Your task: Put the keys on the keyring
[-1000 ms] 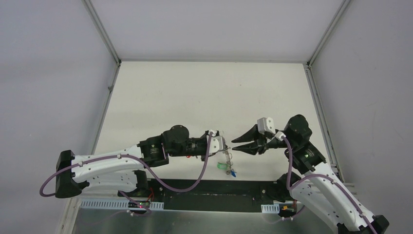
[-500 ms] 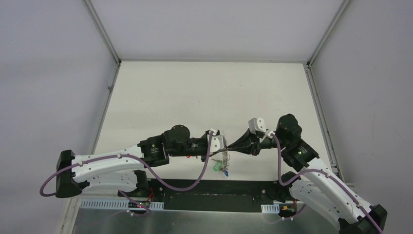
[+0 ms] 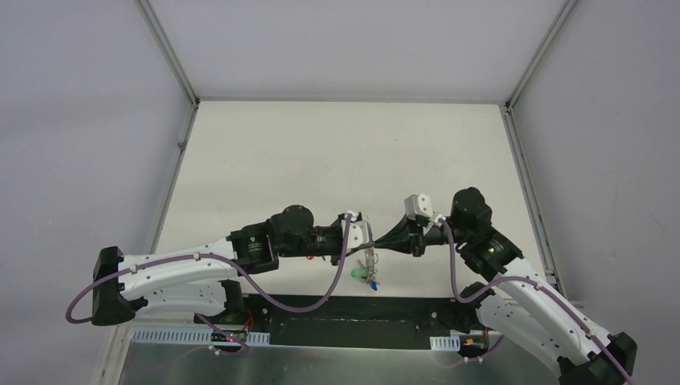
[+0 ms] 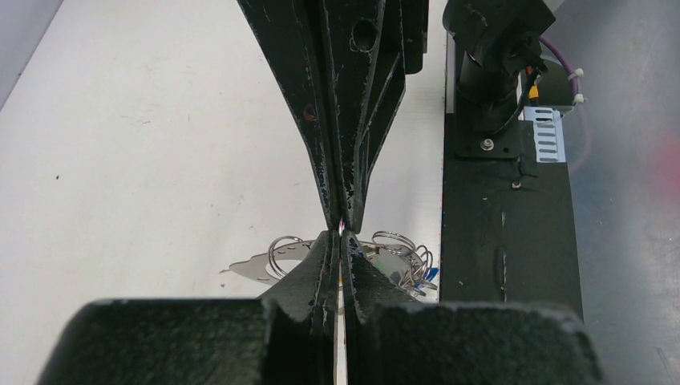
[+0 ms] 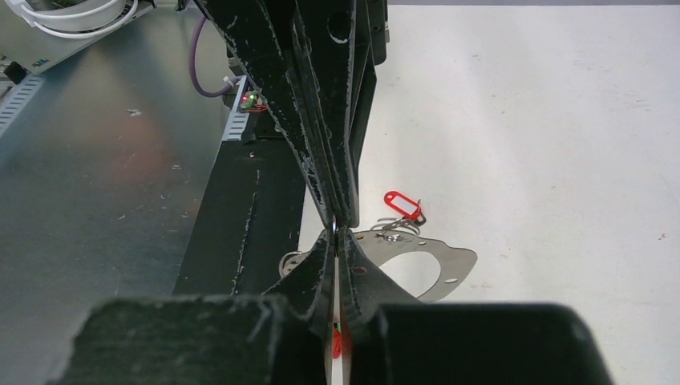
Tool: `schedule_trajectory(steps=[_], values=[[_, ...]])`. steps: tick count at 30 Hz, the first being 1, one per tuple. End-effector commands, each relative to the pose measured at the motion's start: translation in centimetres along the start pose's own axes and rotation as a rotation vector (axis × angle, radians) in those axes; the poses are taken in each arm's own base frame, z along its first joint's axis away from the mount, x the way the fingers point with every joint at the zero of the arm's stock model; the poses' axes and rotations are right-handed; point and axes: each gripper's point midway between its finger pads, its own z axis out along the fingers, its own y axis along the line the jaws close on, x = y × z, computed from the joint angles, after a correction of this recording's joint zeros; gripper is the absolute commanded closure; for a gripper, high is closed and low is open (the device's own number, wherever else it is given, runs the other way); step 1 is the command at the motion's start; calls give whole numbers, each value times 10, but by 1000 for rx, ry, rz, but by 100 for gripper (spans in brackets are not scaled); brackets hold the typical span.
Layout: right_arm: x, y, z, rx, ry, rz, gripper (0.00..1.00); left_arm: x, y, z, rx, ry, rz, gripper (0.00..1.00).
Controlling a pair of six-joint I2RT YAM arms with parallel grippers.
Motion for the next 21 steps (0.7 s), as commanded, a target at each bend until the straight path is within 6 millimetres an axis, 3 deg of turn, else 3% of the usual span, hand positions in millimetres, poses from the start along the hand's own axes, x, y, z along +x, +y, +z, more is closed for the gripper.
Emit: schedule_trajectory(steps=[1,6,11,13,21], values=[[-8,-6,-1,34,-5,-41,100,-50,3,-4,-7,-144,15,100],[-10,-4,-2,30,-11,-41,100,-48,6,-6,-25,-140,17,100],[-14,-3,-5,46,-24,-60,100,-40,12,-15,-71,-118,16,65],[-17,-2,-5,52,-32,-67,100,-37,15,-20,-92,-117,19,59],[-24,2,-5,27,-53,-76,100,-31,7,-17,-56,-131,24,70]])
